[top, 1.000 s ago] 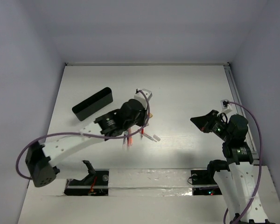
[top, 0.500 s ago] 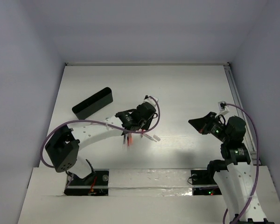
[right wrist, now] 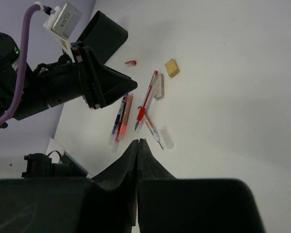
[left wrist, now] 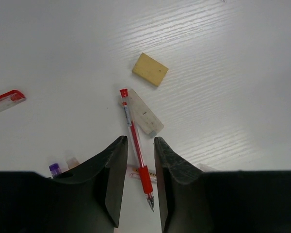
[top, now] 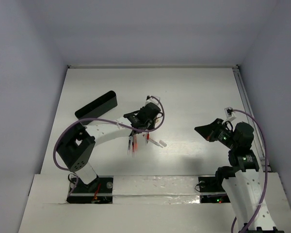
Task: Sort the stationery into containers
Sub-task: Pick up the pen from the center of the board.
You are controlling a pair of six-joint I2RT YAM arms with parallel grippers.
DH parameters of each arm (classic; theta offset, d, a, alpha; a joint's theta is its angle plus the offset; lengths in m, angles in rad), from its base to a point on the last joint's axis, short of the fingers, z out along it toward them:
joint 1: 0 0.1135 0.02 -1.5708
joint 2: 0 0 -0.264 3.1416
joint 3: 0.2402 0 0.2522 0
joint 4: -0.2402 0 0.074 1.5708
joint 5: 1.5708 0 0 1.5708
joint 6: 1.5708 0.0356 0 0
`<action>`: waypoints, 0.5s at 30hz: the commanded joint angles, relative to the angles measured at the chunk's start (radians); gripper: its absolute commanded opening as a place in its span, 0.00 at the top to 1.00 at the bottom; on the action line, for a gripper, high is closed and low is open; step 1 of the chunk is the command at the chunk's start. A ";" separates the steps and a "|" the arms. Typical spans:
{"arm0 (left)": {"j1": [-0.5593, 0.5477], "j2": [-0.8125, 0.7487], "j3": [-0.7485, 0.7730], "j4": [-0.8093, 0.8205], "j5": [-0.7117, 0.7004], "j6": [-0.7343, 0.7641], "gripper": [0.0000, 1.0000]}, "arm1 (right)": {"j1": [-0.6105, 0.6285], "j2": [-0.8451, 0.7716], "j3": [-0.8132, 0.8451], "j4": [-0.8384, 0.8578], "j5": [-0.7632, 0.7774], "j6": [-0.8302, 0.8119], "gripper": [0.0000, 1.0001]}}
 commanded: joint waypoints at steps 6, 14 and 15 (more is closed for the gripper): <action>-0.039 -0.139 0.071 -0.173 -0.169 0.071 0.96 | 0.010 0.043 -0.020 0.161 -0.066 0.033 1.00; 0.112 -0.387 -0.189 0.004 0.054 -0.076 1.00 | 0.320 0.213 0.047 0.193 0.148 -0.008 1.00; 0.160 -0.410 -0.211 0.012 0.058 -0.087 0.99 | 0.372 0.257 0.052 0.218 0.186 -0.007 1.00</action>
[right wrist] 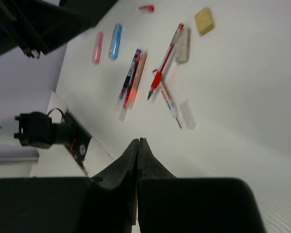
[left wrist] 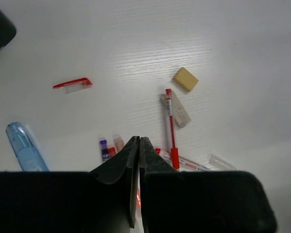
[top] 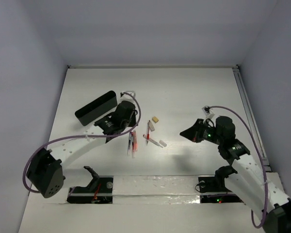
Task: Sort the stationery into containers
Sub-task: Pick up the pen from the center of the board.
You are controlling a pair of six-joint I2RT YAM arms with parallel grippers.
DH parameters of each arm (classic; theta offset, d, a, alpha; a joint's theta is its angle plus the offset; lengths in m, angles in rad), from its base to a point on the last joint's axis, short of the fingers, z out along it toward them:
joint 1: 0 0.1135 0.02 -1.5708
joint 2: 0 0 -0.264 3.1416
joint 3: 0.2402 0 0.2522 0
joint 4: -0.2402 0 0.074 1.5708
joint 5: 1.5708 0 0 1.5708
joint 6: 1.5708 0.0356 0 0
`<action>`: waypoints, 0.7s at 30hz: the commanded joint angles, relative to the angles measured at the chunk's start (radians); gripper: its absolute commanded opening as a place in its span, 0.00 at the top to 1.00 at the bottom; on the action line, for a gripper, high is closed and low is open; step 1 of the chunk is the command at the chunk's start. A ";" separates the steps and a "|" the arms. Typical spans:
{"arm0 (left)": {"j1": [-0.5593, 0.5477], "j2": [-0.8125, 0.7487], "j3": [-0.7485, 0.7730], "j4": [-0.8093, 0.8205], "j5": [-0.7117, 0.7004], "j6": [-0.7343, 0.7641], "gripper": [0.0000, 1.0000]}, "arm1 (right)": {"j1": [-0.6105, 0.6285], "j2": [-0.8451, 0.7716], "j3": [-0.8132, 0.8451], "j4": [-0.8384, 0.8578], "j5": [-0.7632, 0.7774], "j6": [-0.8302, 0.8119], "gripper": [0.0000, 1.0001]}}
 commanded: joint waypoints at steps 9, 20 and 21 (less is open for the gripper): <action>0.231 -0.170 -0.222 0.238 0.264 -0.145 0.92 | 0.440 0.360 0.207 0.158 0.412 -0.044 1.00; -0.140 0.166 0.140 -0.074 -0.207 0.192 0.89 | 0.460 0.322 0.270 0.013 0.599 -0.143 1.00; -0.140 0.173 0.158 -0.090 -0.215 0.206 0.85 | 0.460 0.296 0.269 -0.004 0.599 -0.146 1.00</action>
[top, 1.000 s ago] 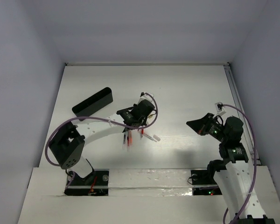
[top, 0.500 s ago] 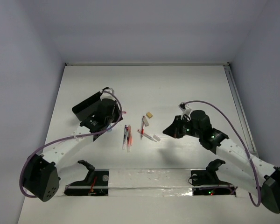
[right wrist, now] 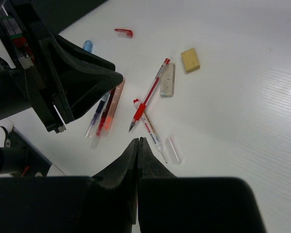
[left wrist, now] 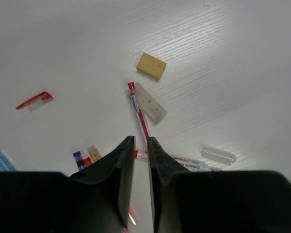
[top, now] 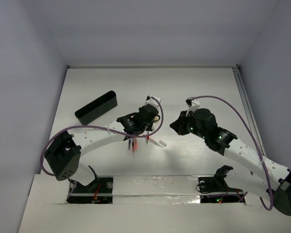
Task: Sort the stationery into containers
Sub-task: Pick up the pen from the center of the board.
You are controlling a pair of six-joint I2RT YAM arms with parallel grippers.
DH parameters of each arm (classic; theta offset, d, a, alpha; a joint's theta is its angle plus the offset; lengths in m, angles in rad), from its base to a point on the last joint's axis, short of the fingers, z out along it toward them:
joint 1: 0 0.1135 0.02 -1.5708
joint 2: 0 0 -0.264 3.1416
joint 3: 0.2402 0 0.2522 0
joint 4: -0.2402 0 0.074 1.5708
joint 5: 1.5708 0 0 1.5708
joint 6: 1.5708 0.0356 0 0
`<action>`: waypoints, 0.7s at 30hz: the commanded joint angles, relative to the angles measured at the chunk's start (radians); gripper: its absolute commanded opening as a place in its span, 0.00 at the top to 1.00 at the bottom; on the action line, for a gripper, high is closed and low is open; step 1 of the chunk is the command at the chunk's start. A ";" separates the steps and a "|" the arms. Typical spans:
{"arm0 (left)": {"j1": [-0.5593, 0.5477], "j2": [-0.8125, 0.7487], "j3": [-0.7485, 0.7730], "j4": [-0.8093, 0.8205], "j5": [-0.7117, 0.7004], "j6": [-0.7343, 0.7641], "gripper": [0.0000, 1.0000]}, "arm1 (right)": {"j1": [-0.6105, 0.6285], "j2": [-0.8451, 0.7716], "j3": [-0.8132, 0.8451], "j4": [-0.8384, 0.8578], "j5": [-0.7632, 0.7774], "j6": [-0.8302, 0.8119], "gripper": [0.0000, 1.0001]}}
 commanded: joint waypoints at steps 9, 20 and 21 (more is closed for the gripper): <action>0.043 0.084 0.085 -0.069 0.054 0.099 0.68 | 0.008 -0.156 -0.023 -0.086 0.138 -0.035 1.00; 0.043 0.196 0.076 0.011 0.171 0.019 0.70 | 0.008 -0.161 -0.078 -0.057 0.118 -0.040 1.00; 0.043 0.200 0.076 0.011 0.172 0.017 0.70 | 0.008 -0.158 -0.081 -0.053 0.118 -0.039 1.00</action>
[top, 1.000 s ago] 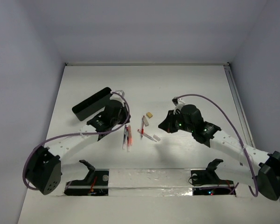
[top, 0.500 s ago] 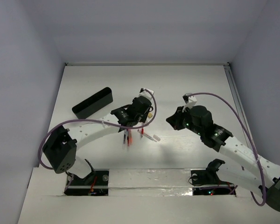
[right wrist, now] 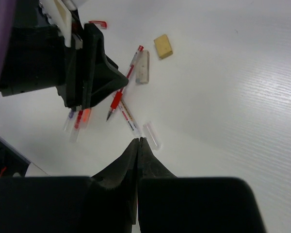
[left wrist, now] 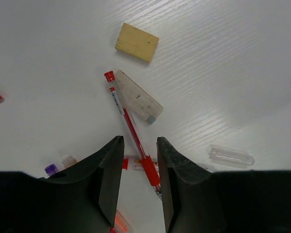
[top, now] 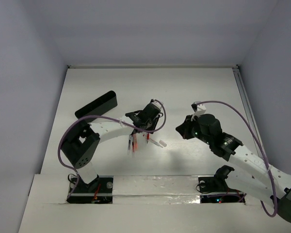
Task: Sort the stationery into containers
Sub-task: Pick up the pen from the center of the board.
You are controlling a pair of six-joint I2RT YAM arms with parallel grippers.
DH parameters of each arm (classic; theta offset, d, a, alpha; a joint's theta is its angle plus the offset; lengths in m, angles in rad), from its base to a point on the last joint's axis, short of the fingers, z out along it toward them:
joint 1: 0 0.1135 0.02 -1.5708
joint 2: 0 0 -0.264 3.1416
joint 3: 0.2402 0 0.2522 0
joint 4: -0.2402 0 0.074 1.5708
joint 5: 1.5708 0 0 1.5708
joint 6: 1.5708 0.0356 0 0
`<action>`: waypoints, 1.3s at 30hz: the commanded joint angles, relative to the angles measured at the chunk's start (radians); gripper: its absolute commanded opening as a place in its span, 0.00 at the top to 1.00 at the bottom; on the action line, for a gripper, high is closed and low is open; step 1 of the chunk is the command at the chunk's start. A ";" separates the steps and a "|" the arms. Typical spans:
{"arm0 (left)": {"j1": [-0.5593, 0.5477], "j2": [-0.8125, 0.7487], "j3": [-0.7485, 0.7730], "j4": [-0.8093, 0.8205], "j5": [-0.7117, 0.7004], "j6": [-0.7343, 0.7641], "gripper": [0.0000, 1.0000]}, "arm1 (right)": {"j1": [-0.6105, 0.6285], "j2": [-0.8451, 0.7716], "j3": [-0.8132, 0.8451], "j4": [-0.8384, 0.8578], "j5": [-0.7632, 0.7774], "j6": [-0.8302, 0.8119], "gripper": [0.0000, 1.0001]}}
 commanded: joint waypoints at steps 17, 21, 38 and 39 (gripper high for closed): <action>-0.003 0.039 -0.039 0.078 -0.036 -0.032 0.74 | 0.008 -0.005 -0.032 0.055 -0.025 -0.008 1.00; 0.006 0.047 -0.056 0.095 -0.030 -0.028 0.81 | 0.008 -0.005 -0.029 0.056 -0.029 -0.005 1.00; 0.025 -0.246 -0.127 0.113 -0.052 -0.113 1.00 | 0.008 0.006 -0.038 0.165 -0.196 0.020 0.96; 0.035 -0.277 -0.136 0.120 -0.049 -0.126 1.00 | 0.008 0.014 -0.043 0.200 -0.216 0.029 0.96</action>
